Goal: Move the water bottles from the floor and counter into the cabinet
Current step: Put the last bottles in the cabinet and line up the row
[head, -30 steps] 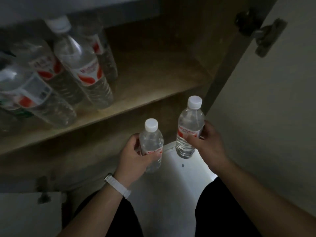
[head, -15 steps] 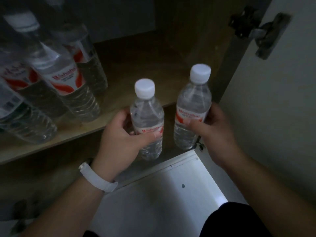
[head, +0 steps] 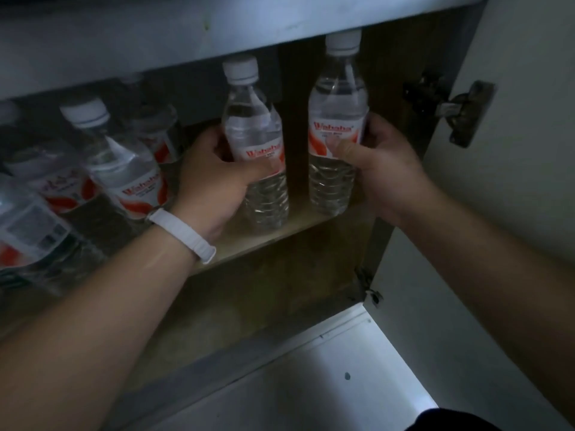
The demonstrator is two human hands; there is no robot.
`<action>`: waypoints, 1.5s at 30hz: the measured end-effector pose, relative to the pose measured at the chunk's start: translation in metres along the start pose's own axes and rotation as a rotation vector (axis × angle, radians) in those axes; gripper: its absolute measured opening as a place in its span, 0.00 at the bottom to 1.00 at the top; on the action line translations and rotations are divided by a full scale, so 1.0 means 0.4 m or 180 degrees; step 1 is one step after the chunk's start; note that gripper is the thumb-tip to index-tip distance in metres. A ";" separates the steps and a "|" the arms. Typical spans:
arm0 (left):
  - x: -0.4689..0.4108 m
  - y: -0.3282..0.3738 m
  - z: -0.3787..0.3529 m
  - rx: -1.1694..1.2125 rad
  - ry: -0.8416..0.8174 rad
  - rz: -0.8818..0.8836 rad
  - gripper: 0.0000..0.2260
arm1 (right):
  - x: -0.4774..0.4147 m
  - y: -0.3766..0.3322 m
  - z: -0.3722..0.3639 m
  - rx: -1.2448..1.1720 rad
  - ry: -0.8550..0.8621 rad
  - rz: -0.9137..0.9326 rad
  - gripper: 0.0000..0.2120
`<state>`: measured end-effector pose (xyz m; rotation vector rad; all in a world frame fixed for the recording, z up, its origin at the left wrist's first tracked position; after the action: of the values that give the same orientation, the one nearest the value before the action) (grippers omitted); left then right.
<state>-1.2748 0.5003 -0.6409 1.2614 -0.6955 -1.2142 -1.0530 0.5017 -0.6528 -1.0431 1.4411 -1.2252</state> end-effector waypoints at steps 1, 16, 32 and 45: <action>-0.008 -0.003 -0.005 -0.0037 -0.0002 -0.0004 0.26 | -0.014 0.005 -0.005 0.0058 0.0015 0.0000 0.24; -0.017 -0.079 -0.024 -0.0185 -0.0017 -0.0192 0.27 | -0.080 0.073 -0.047 0.0541 -0.0202 0.0126 0.27; 0.019 -0.178 -0.072 -0.0891 0.0329 -0.0155 0.28 | -0.077 0.168 -0.031 0.1682 0.0859 0.0585 0.32; -0.068 -0.169 -0.188 -0.0928 0.0135 0.0014 0.26 | -0.181 0.180 -0.007 0.1505 0.0701 0.0709 0.30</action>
<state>-1.2330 0.5590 -0.7169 1.0389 -0.4701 -1.2320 -1.0438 0.5823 -0.7146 -0.4273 1.2967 -1.4531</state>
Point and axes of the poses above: each hand's wrist, its own x-axis away from the middle knuckle, its own z-axis out of the back of the hand, y = z × x, the point moved 9 cm from there along -x, towards the middle knuckle, and after that the axes turned 10 degrees about y, right-handed, at the moved point
